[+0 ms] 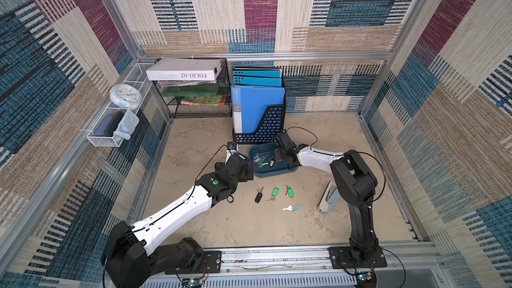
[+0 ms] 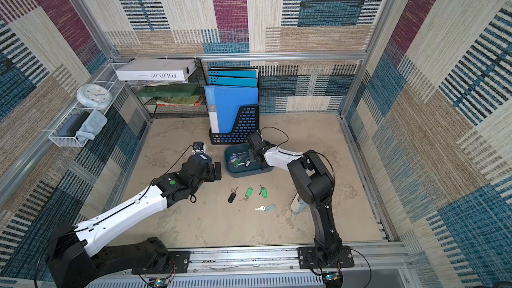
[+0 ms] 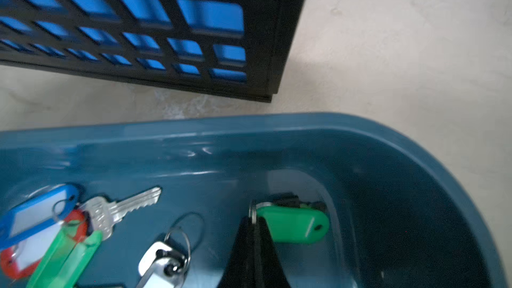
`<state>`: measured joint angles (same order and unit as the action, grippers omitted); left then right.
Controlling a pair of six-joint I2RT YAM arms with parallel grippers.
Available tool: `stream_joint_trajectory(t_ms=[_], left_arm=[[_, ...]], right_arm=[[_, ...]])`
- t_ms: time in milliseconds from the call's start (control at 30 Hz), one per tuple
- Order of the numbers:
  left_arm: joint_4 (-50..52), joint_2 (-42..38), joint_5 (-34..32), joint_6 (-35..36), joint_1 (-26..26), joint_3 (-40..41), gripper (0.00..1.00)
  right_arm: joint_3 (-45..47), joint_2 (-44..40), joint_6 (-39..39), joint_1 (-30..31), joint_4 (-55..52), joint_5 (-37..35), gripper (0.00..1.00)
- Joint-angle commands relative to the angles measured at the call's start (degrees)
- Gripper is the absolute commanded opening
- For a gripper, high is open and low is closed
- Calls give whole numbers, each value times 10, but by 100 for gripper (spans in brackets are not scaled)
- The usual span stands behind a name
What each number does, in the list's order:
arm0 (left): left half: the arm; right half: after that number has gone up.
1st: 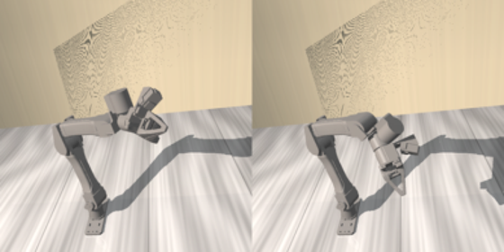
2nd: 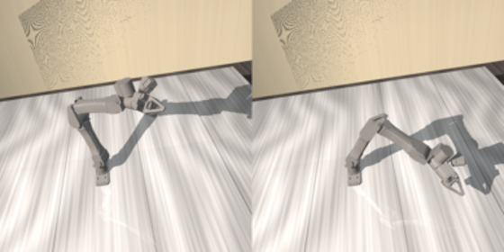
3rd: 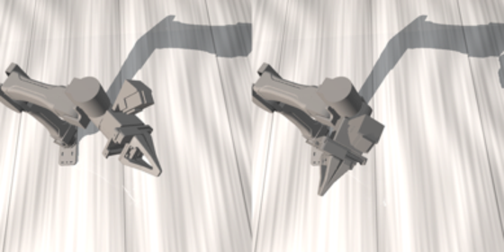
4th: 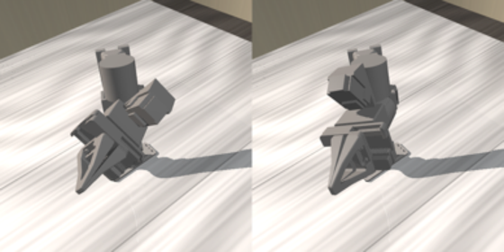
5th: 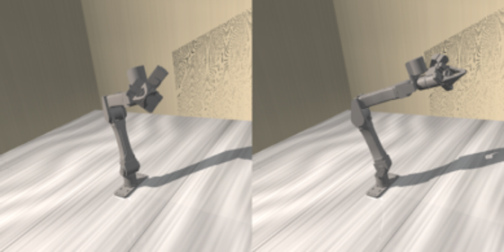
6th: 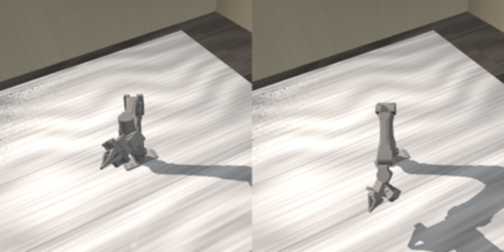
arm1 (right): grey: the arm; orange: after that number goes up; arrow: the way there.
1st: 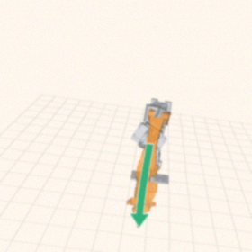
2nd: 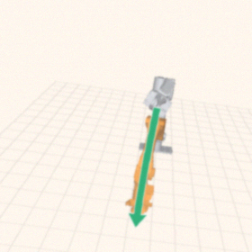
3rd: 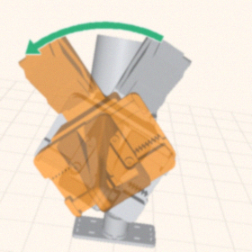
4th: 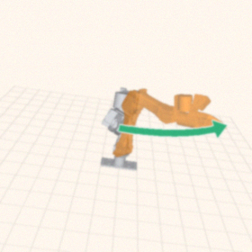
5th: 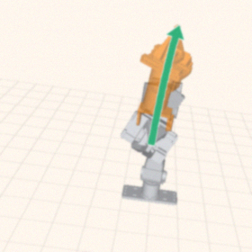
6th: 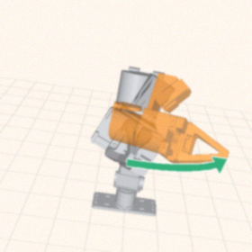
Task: Take the keys out of the storage box
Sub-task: Pick up the key from the storage box, then place the key at the center of the board.
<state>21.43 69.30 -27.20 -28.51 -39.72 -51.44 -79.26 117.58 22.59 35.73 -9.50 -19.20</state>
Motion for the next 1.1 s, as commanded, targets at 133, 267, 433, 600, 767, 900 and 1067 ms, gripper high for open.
stream_joint_trajectory(t_ms=[133, 267, 433, 600, 767, 900, 1067], left_arm=[[-3, 1, 4, -5, 2, 0, 99], [-1, -1, 5, -6, 4, 1, 99], [-3, -1, 9, -8, 5, 2, 99], [2, -4, 11, -14, 6, 1, 99], [12, -12, 12, -32, 9, 5, 99], [30, -15, 11, -53, 12, 8, 100], [56, -15, 12, -76, 15, 8, 99]], right_arm=[[27, -50, -21, 13, 10, 11, 0], [51, -88, -26, 17, 12, 23, 0], [89, -159, -40, 26, 23, 50, 0], [151, -272, -82, 48, 30, 126, 0], [233, -388, -92, 67, 10, 251, 0], [301, -462, -74, 91, -4, 347, 0], [361, -492, -36, 147, 8, 398, 0]])
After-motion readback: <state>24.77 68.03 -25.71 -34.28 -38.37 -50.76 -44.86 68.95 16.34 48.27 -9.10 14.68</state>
